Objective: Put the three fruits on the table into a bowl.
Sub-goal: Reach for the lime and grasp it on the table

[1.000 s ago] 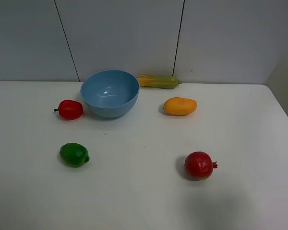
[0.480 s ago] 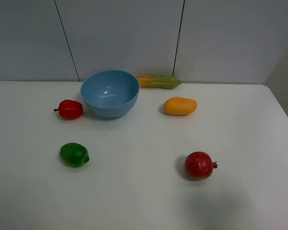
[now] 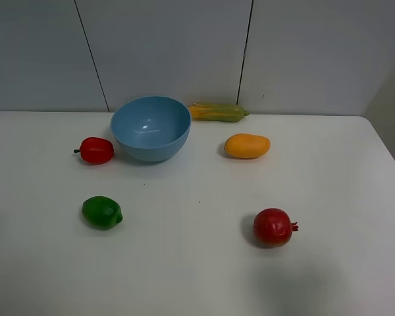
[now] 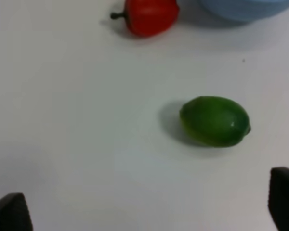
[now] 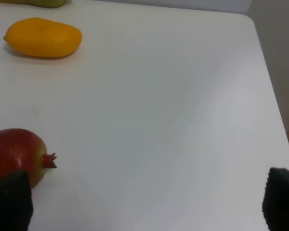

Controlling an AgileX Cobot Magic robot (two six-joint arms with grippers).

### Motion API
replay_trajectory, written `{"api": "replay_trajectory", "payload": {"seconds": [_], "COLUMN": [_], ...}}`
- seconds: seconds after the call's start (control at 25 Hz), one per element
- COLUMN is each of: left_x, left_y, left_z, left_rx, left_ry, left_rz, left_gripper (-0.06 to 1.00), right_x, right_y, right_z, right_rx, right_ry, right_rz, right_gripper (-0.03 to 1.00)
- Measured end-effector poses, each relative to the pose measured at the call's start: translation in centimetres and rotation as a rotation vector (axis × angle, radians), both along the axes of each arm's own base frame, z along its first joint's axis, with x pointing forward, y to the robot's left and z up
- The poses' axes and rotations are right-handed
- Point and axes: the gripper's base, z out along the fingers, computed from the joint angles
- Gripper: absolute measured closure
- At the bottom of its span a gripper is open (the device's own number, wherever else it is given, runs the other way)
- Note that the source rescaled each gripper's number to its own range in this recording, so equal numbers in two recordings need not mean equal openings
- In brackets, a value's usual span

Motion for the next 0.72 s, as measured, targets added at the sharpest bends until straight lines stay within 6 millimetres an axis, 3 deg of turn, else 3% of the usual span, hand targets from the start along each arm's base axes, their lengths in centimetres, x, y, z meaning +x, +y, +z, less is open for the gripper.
{"api": "replay_trajectory", "payload": {"seconds": [0.16,0.28,0.72], "left_x": [4.1,6.1,10.5], "left_y": [-0.8,-2.1,-9.4], "left_z": [-0.8,-1.7,-7.6], "left_rx": [-0.015,0.007,0.054], "left_ry": [0.081,0.123,0.27], "left_rz": [-0.094,-0.193,-0.452], "left_gripper": [-0.05,-0.05,-0.05], "right_x": [0.0,0.0,0.0], "right_y": [0.0,0.0,0.0], "right_z": [0.0,0.0,0.0], "right_rx": [0.0,0.0,0.0], "right_ry": [0.0,0.0,0.0], "right_rz": [0.0,0.0,0.0], "right_gripper": [0.09,0.09,0.09]}}
